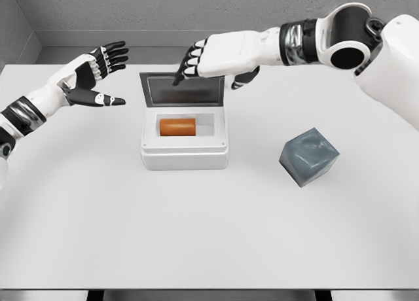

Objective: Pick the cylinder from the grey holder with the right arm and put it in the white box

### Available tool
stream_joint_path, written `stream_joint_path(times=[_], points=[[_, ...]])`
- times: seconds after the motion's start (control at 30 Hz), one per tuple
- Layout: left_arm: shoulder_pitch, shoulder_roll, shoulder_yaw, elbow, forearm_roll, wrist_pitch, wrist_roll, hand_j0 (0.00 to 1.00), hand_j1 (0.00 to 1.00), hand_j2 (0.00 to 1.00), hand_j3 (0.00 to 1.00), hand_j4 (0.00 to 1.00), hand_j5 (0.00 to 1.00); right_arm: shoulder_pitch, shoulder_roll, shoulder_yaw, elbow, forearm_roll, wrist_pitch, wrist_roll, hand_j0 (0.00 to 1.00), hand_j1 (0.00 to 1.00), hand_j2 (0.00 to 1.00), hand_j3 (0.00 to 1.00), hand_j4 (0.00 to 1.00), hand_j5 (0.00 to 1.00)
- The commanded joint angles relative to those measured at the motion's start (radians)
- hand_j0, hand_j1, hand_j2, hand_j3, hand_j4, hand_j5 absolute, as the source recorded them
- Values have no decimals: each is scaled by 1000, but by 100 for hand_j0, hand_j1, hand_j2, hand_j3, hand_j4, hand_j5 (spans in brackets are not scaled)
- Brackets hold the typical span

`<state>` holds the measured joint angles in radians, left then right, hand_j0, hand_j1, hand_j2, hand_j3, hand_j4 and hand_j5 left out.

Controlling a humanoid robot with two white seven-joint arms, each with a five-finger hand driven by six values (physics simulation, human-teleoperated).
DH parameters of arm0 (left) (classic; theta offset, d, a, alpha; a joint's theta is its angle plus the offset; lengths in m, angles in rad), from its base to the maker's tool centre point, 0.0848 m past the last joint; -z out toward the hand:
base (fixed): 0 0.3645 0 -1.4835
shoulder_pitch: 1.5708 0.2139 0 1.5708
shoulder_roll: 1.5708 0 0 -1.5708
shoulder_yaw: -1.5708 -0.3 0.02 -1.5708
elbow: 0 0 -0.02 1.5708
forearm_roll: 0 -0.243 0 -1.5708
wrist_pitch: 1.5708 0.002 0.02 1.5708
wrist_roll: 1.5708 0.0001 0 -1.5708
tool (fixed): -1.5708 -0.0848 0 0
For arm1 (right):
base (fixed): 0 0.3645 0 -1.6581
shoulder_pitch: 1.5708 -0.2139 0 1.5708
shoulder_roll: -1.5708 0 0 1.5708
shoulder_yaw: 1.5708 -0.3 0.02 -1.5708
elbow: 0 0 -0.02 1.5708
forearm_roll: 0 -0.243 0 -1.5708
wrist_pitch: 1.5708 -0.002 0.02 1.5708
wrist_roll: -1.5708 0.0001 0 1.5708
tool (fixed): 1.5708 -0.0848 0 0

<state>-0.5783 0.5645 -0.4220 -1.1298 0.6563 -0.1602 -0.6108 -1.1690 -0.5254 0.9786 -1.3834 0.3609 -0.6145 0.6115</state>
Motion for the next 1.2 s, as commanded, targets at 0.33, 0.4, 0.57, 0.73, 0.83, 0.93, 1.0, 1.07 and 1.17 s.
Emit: stream_joint_path(times=[0.33,0.4,0.57,0.73,0.83,0.93,1.0,1.07,1.17], points=[[-2,-54,-20,-1,0,1,0,100,100,100,100,100,100,681,-432,-839,-382,-579,4,-1,100,100,100,100,100,100],[-2,-61,-21,-1,0,1,0,100,100,100,100,100,100,744,-409,-842,-381,-654,4,-1,100,100,100,100,100,100],[14,-58,-20,-38,0,-1,0,100,100,100,100,100,100,945,-269,-954,-379,-663,4,-1,100,100,100,100,100,100],[28,-48,-17,-81,5,-1,0,100,100,100,100,100,100,1069,-160,-968,-379,-640,4,-1,100,100,100,100,100,100],[31,-45,-17,-87,5,-1,0,100,100,100,100,100,100,1071,-153,-968,-376,-634,4,-1,100,100,100,100,100,100],[43,-43,-11,-105,5,-1,0,100,100,100,100,100,100,1072,-151,-966,-376,-632,4,-1,100,100,100,100,100,100],[51,-41,-9,-107,5,-2,0,100,100,100,100,100,100,1072,-153,-968,-373,-632,4,-1,100,100,100,100,100,100],[52,-41,-6,-111,5,-2,0,100,100,100,100,100,100,1072,-153,-968,-373,-632,4,-1,100,100,100,100,100,100],[71,-15,3,-140,5,-2,0,100,100,100,100,100,100,1072,-153,-968,-373,-632,4,-1,100,100,100,100,100,100]])
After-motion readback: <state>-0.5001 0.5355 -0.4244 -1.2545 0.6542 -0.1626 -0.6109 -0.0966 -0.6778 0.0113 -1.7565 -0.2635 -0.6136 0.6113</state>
